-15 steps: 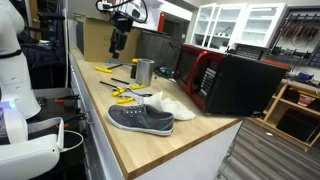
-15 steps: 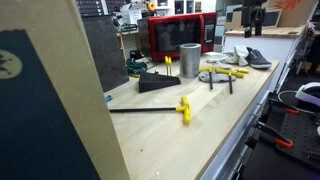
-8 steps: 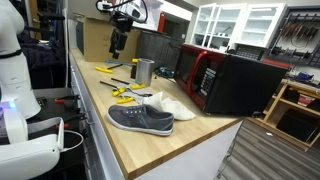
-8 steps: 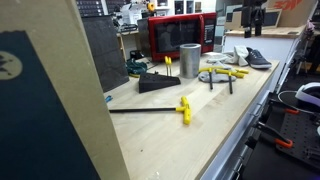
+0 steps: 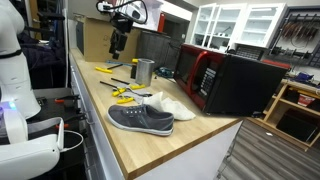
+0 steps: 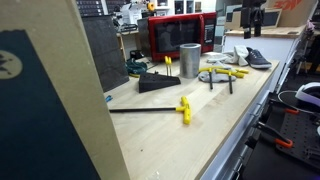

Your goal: Move one black and yellow object in the metal tin, then to the black holder

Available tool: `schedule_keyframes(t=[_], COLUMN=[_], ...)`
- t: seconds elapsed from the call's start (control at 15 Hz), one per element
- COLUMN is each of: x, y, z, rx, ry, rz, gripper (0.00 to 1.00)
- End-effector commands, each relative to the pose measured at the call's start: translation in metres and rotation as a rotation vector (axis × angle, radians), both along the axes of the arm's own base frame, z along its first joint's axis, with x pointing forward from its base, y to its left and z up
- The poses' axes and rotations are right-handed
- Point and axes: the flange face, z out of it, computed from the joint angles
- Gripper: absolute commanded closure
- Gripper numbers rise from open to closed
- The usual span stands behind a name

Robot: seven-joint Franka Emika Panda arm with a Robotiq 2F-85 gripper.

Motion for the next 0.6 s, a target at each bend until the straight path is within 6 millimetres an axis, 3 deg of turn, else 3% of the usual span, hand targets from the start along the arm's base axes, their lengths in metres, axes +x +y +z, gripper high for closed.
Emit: schedule_keyframes(t=[0.0,0.53], x=[0.016,0.049], y=[-0.004,-0.038], z=[-0.011,-0.026], rx=[-0.002,-0.072], ry=[0.031,0.055], rz=[0.003,0.020], gripper=[0.00,0.00])
